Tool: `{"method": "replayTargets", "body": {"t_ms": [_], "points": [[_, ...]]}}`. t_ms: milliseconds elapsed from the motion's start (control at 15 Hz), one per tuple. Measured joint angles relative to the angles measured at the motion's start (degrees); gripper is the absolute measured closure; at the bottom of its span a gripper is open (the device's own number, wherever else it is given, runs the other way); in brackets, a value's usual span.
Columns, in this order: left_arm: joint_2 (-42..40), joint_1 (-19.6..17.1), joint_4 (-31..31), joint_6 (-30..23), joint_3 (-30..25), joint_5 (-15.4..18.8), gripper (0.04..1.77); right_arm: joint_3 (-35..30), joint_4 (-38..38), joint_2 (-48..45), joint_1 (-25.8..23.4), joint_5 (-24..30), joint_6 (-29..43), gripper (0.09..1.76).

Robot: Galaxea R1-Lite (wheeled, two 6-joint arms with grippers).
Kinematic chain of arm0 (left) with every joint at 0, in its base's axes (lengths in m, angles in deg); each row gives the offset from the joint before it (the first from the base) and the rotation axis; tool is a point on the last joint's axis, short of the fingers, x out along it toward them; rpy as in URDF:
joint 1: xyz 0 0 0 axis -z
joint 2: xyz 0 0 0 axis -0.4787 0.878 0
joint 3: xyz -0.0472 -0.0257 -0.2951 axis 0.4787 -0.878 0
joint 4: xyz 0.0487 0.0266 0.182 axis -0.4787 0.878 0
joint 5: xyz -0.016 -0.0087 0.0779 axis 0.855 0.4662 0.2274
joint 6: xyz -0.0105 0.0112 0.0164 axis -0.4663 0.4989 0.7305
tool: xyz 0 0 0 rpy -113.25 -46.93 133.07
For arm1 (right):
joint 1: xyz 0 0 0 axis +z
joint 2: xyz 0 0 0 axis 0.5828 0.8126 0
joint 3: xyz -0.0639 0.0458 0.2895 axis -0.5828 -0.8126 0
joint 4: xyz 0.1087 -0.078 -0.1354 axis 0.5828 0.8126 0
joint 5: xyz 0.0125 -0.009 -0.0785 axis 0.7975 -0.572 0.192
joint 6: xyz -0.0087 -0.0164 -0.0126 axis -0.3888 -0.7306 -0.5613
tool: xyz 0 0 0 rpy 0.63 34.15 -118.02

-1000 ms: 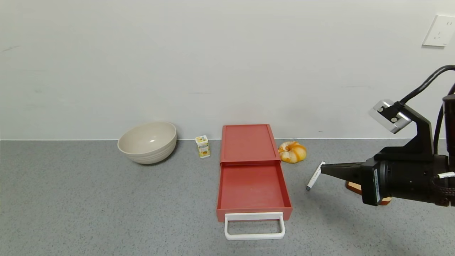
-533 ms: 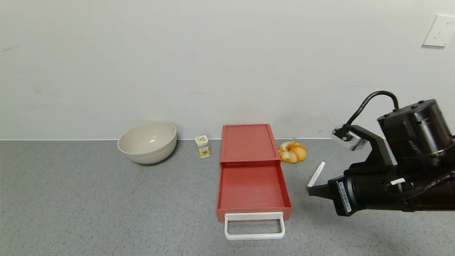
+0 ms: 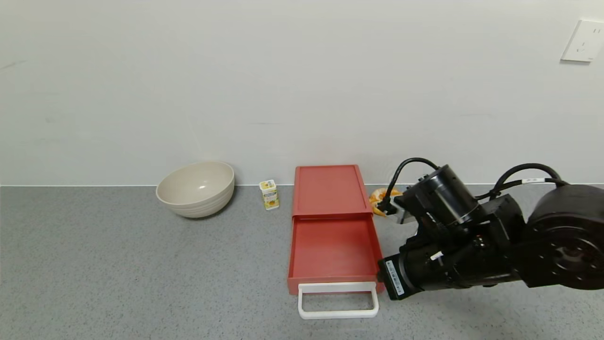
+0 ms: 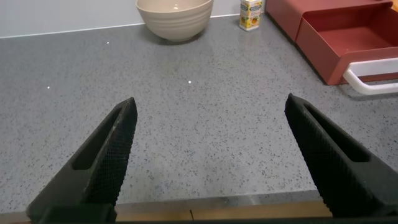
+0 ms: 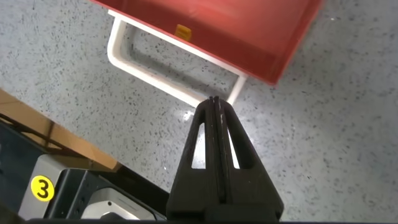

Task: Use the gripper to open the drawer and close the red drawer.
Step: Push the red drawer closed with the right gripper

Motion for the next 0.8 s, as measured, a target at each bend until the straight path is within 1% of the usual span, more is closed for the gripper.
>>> {"method": "replayTargets", "body": {"t_ms": [467,800], "points": [[0.0,0.0,0.02,0.02,0.0,-0.02,0.09,5.22,0.18,8.92,2.62,-1.32,0.94,1.73],[0.0,0.0,0.06,0.07,0.0,0.0,0.09,6.6,0.16,12.79,3.41,-1.66,0.99,1.73]]}}
